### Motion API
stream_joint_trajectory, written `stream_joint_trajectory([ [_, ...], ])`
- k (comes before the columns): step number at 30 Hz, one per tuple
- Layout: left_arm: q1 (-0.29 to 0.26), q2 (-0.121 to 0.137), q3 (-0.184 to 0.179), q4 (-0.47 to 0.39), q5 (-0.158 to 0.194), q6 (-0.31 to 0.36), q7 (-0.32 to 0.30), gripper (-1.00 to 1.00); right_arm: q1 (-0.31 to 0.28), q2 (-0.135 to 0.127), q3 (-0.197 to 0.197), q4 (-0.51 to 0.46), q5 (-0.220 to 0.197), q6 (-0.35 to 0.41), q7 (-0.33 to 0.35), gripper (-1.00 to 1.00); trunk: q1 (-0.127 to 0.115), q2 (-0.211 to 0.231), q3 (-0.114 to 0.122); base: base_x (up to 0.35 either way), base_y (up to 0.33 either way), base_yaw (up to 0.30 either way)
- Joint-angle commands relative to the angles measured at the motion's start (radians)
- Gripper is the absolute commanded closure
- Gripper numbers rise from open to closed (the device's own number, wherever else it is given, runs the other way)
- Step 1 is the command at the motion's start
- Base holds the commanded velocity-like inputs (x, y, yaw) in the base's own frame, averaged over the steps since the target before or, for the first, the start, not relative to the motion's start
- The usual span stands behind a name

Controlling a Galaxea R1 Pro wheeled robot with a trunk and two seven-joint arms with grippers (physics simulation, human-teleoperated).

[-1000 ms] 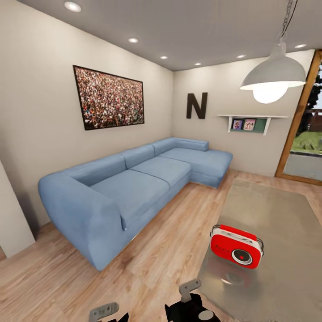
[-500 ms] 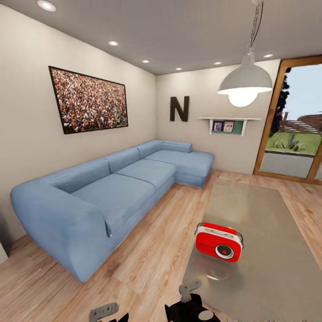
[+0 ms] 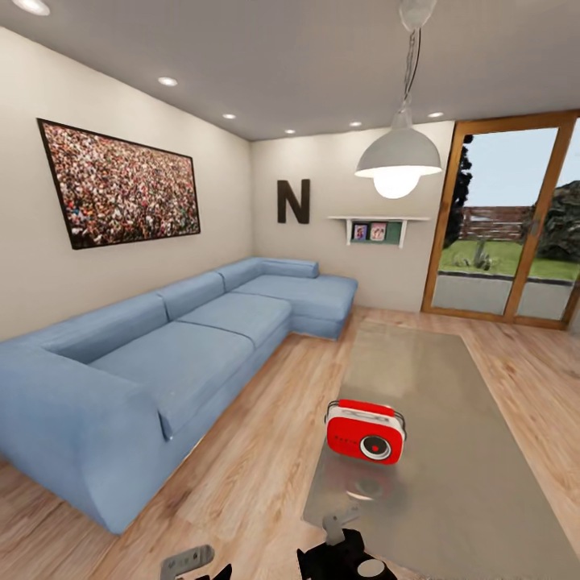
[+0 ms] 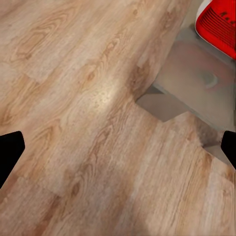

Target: Turn on the radio receiver that's on the table in the living room.

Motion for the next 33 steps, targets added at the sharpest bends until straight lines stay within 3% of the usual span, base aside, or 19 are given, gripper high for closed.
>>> stream_joint_trajectory([
  [1,0.000,0.000,0.000,0.000,0.000,0.000,0.000,-1.00,0.000,0.000,0.000,0.000,0.000,0.000,0.000,-1.00,0.000,0.000,0.001,0.000,0.000,-0.239],
  [9,0.000,0.000,0.000,0.000,0.000,0.000,0.000,-1.00,0.000,0.000,-0.003,0.000,0.002,-0.001,0.000,-1.00,0.000,0.000,0.010,0.000,0.000,-0.212],
  [21,0.000,0.000,0.000,0.000,-0.001,0.000,0.000,-1.00,0.000,-0.005,-0.007,0.022,0.001,-0.003,-0.001,-1.00,0.000,0.000,0.011,0.000,0.000,-0.012],
  [28,0.000,0.000,0.000,0.000,-0.001,0.000,0.000,-1.00,0.000,-0.004,0.003,0.016,0.039,-0.073,-0.018,-1.00,0.000,0.000,0.011,0.000,0.000,0.000],
  [33,0.000,0.000,0.000,0.000,0.000,0.000,0.000,-1.00,0.000,-0.004,-0.003,0.016,0.046,-0.079,-0.028,-1.00,0.000,0.000,0.011,0.000,0.000,0.000],
])
